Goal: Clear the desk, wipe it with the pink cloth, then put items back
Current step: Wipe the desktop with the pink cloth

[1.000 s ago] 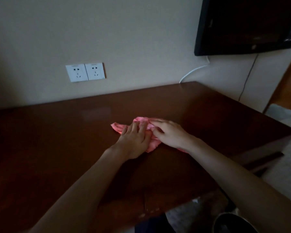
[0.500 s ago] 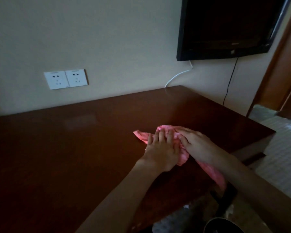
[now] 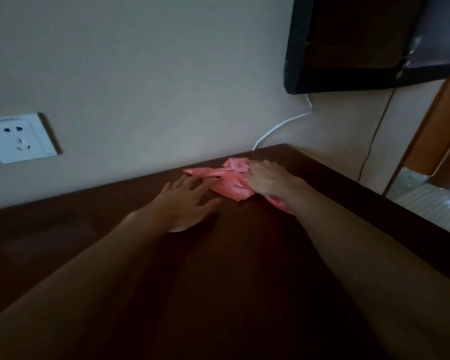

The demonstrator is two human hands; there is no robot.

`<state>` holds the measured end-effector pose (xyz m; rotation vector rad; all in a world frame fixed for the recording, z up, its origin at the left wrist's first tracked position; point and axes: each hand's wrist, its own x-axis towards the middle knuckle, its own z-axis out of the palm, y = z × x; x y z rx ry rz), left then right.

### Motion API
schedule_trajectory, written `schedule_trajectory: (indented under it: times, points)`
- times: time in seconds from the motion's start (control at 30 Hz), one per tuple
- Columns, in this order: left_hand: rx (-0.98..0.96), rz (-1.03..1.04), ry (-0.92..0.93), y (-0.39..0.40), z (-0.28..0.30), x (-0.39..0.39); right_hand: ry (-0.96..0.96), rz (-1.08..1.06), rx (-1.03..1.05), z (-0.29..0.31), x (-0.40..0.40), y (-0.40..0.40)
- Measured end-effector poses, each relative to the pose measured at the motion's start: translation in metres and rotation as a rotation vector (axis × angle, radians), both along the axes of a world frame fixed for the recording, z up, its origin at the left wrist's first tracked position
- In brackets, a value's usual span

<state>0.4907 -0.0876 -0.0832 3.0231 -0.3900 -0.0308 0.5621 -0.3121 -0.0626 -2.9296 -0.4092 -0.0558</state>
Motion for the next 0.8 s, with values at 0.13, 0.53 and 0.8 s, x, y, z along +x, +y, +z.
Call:
schedule_trajectory:
  times: [0.13,0.53,0.8]
  points:
    - [0.056,0.201,0.093,0.074,-0.009,-0.039,-0.062,0.089,0.038,-0.013,0.022,0.098]
    - [-0.035,0.323,0.027,0.096,-0.012,-0.13,-0.172,0.537,0.198,-0.036,-0.186,-0.038]
    - [-0.015,0.318,0.029,0.098,-0.016,-0.123,-0.136,0.059,0.122,-0.033,-0.04,-0.055]
